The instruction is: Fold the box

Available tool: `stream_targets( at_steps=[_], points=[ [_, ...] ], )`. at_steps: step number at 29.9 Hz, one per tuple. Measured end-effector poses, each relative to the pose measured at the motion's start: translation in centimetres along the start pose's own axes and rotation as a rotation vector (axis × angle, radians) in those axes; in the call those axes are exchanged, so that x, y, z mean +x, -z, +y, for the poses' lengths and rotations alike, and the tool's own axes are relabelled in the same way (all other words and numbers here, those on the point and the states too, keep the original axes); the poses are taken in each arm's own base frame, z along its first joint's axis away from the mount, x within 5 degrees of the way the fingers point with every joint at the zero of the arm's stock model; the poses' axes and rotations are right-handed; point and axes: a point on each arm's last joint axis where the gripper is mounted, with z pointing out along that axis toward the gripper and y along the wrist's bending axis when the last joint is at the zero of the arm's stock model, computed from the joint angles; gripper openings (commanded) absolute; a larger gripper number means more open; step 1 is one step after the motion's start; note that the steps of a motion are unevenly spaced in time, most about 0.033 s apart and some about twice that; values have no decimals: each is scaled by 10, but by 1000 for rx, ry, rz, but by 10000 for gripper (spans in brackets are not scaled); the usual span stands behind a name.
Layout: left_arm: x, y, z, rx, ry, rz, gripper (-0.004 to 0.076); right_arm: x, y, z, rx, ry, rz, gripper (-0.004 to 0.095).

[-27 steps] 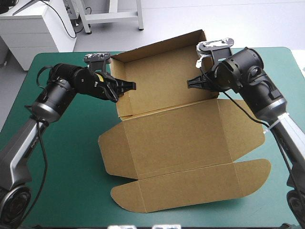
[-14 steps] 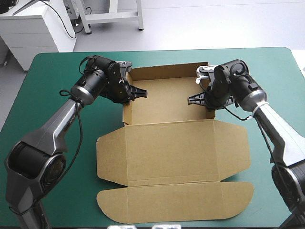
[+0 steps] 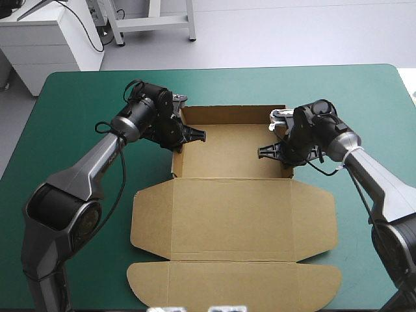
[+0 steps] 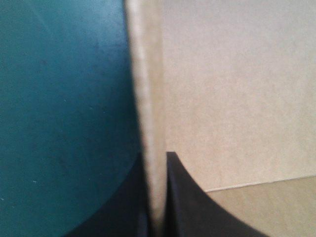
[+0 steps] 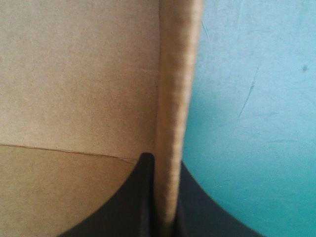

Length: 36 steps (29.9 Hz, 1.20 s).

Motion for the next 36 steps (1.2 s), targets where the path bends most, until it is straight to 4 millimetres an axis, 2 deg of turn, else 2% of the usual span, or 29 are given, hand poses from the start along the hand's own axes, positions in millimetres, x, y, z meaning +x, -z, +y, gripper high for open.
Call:
stream_targets(
  at_steps=[17,20,23,30,32,36],
  points=[
    [-2,-5,0,0,8,4,-8,1,0,-1,2,10,7,0],
    [-3,-6,0,-2,7,2,11,1,0,-1,3,10,8,42],
    [-3,-6,0,-2,-15,0,107,1,0,-1,4,14,13,165],
    [-3,-12,0,-4,-84,14,524,1,0,1,-20,20,11,592],
    [-3,-11,2,-21,-98,9,575,-1,0,2,-26,17,-7,659],
    [-9,-5,6,-83,-125,-28,571,-5,0,3,-37,0,-51,684]
  ],
)
